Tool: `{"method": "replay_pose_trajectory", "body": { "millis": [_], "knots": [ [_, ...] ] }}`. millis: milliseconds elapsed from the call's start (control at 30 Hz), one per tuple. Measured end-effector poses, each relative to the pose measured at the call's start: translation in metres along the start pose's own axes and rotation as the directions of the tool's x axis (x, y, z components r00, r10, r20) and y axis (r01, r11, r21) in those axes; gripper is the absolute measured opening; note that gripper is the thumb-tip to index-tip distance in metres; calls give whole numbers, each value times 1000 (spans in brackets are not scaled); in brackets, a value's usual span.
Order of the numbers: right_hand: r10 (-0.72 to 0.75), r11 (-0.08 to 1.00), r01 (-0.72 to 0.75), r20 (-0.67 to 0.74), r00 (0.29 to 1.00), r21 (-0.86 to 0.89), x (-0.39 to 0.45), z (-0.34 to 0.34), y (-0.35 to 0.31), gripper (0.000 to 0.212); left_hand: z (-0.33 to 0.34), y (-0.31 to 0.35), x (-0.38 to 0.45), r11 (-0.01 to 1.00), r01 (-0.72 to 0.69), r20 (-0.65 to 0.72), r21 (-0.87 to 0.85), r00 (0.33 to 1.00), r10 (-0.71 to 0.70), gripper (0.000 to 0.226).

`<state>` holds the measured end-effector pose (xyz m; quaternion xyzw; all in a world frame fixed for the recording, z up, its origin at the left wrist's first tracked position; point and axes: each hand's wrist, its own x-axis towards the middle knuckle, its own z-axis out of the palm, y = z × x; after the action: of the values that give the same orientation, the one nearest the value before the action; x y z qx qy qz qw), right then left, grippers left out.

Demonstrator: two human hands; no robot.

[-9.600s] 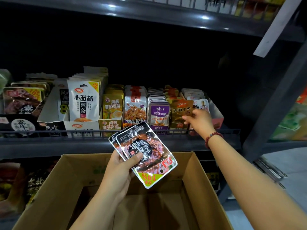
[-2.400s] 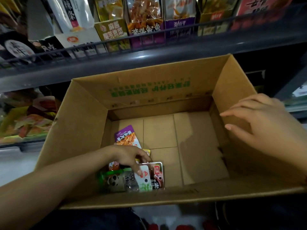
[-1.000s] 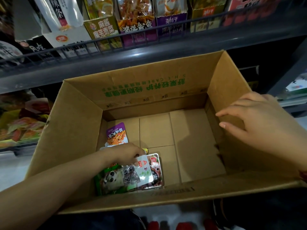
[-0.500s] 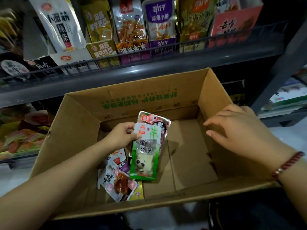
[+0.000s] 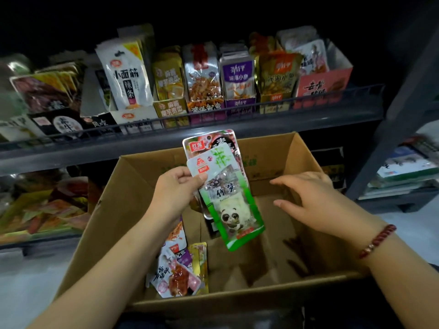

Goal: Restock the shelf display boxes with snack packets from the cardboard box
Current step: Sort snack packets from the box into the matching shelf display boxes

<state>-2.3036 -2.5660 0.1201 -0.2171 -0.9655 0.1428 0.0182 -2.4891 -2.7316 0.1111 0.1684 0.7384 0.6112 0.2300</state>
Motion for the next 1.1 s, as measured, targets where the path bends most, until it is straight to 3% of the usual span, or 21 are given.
{"method": "replay_pose_trajectory", "body": {
  "millis": [100, 200, 300, 467, 633, 800, 933, 1100],
  "knots": [
    [-6, 966, 5, 3, 1000, 259, 4, 0, -15, 64, 4, 12, -12, 993, 24, -15, -112, 1000, -26, 3],
    [-25, 848, -12, 62, 998, 530, 8, -2, -29, 82, 9, 19, -17, 981, 47, -7, -186, 999, -49, 0],
    [-57, 732, -61, 150, 987, 679, 11, -6, -41, 85, 13, 25, -23, 976, 65, 37, -207, 998, -59, 5],
    [18, 514, -135, 147, 989, 847, 20, 2, -46, 81, 10, 26, -27, 943, 151, 106, -297, 987, -125, 14],
    [44, 337, -133, 126, 991, 932, 22, 7, -54, 56, 3, 25, -22, 888, 219, 190, -404, 970, -153, 45],
    [143, 123, -118, 100, 985, 985, 26, 5, -54, 51, -1, 24, -22, 889, 248, 341, -386, 933, -113, 42],
    [186, 60, -75, 63, 980, 995, 26, 2, -54, 44, 0, 23, -28, 885, 293, 420, -361, 899, -126, 43],
    [198, 64, -102, 87, 976, 993, 25, 0, -52, 40, 0, 24, -32, 927, 209, 345, -312, 934, -94, 52]
  ]
}}
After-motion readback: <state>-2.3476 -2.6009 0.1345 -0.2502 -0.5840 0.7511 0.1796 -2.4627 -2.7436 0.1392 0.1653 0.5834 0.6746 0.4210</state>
